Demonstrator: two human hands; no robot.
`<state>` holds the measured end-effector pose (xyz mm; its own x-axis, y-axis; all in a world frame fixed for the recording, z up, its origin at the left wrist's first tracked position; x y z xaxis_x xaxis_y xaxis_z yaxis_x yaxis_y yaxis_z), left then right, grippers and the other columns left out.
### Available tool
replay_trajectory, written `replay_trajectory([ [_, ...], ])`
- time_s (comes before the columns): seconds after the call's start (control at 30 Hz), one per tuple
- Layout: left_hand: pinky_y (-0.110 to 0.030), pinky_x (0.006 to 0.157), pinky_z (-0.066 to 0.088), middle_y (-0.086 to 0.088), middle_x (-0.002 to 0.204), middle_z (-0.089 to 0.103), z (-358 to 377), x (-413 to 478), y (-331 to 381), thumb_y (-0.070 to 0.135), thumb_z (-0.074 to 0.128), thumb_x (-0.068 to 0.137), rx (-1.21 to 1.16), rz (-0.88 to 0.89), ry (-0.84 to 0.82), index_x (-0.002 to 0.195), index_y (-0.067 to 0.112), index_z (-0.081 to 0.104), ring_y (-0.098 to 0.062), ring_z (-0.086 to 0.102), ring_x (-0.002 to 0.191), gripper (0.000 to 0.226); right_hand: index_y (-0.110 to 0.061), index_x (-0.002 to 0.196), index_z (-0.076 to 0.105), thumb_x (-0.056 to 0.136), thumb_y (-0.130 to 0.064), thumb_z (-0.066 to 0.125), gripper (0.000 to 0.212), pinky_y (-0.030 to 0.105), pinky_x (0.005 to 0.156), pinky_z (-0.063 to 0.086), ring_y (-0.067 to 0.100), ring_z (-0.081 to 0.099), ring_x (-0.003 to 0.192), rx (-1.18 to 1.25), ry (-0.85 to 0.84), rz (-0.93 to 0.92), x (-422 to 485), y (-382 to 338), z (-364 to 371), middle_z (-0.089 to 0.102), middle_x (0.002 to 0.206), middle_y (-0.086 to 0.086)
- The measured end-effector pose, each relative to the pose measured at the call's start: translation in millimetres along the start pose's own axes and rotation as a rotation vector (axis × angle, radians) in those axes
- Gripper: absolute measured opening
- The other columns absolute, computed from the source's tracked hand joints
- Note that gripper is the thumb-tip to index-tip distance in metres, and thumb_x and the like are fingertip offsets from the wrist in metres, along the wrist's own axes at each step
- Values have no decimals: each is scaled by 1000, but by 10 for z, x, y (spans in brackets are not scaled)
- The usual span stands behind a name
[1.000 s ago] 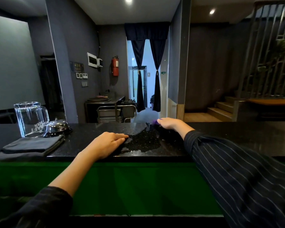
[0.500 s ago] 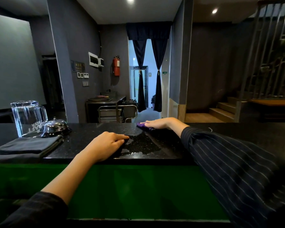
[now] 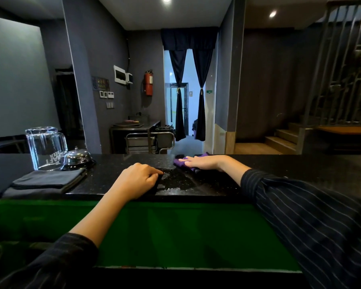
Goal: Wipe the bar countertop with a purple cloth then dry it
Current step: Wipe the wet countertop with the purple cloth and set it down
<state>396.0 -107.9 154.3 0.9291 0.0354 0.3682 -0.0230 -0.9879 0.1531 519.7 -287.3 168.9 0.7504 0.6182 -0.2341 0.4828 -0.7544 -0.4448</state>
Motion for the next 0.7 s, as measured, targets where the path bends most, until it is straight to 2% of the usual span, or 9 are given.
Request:
replay_trajectory([
  [0.1, -34, 76, 53, -3, 114, 71, -21, -18, -6, 27, 39, 90, -2, -47, 10, 116, 35, 66, -23, 66, 92, 39, -38, 153, 10, 103, -48, 21, 52, 49, 118, -8, 30, -9, 151, -116, 9, -48, 206, -131, 121, -3, 165, 0],
  [0.23, -38, 79, 55, -8, 107, 72, -77, -86, -64, 36, 34, 78, -29, -117, 35, 97, 25, 74, -31, 65, 93, 46, -38, 153, 13, 104, -47, 19, 51, 49, 119, -6, 27, -6, 151, -144, -2, -87, 187, -281, 313, 0, 165, -1],
  [0.3, -38, 82, 54, -8, 110, 71, -113, -155, -108, 37, 35, 81, -17, -115, 11, 99, 23, 73, -31, 64, 98, 45, -34, 153, 21, 104, -44, 21, 50, 42, 120, 4, 24, 12, 150, -82, 7, -99, 51, -270, 325, 15, 163, 3],
  [0.37, -37, 90, 50, -1, 125, 66, -147, -256, -208, 37, 38, 89, 8, -89, -20, 115, 29, 67, -27, 60, 114, 40, -25, 149, 35, 105, -41, 24, 48, 36, 116, 20, 22, 37, 139, 49, 92, -55, -62, -153, 240, 38, 154, 8],
  [0.4, -38, 95, 48, 2, 132, 61, -159, -308, -275, 39, 36, 90, 6, -83, -28, 122, 31, 62, -24, 56, 121, 42, -20, 147, 40, 105, -40, 25, 48, 35, 115, 24, 22, 41, 135, 92, 150, -24, -95, -74, 189, 42, 151, 10],
  [0.47, -39, 100, 44, 4, 140, 54, -161, -395, -383, 42, 33, 90, -28, -105, -27, 130, 34, 55, -23, 51, 127, 46, -14, 148, 37, 106, -37, 23, 50, 40, 120, 16, 25, 33, 142, 68, 234, 41, -130, -3, 125, 35, 155, 12],
  [0.53, -38, 100, 44, 3, 141, 53, -127, -406, -411, 34, 36, 94, -53, -107, -17, 132, 34, 53, -23, 50, 129, 42, -12, 151, 31, 107, -35, 18, 51, 41, 122, 4, 25, 22, 148, -11, 263, 65, -108, -48, 121, 26, 160, 11],
  [0.7, -35, 104, 41, 3, 140, 55, -91, -360, -431, 24, 38, 93, -86, -89, -12, 131, 31, 55, -21, 50, 129, 42, -18, 155, 12, 106, -39, 16, 53, 37, 120, 0, 24, 3, 152, -36, 142, 47, 111, -318, 228, 4, 164, 7],
])
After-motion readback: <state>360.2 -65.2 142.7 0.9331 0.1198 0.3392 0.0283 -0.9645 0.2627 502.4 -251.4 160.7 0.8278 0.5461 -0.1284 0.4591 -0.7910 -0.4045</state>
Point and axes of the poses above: each hand's wrist, its own x-axis towards the middle knuckle, its own z-axis out of the palm, y = z × x, the point moved 3 cm from there along x, towards the middle knuckle
